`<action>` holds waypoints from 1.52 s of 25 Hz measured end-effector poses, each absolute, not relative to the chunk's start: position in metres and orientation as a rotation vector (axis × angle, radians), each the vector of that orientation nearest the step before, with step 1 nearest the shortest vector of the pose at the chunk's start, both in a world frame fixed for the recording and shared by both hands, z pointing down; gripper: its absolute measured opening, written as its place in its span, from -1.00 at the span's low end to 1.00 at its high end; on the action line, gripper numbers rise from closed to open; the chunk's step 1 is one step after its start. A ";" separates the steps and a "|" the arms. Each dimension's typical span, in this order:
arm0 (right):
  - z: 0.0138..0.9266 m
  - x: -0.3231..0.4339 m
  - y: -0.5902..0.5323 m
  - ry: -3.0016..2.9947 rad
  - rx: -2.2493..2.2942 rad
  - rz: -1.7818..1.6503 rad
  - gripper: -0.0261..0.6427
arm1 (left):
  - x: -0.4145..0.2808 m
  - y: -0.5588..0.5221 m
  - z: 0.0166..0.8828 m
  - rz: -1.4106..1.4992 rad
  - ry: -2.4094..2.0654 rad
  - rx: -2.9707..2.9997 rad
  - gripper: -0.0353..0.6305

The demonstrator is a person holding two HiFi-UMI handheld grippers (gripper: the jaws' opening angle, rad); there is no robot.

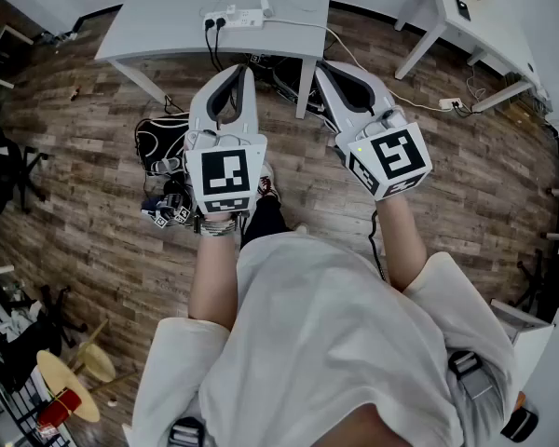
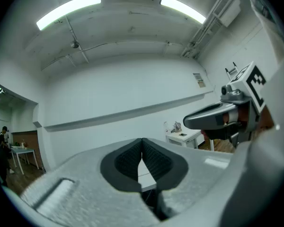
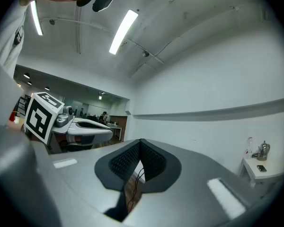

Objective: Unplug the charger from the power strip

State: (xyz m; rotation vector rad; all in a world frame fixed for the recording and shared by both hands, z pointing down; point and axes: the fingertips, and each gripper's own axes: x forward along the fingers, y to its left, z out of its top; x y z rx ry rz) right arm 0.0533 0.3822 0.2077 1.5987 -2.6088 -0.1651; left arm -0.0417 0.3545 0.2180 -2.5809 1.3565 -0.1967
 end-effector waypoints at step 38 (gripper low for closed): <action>0.252 0.027 0.114 -2.569 1.648 -0.064 -0.92 | -0.071 0.084 0.293 -0.337 1.417 -2.740 -0.88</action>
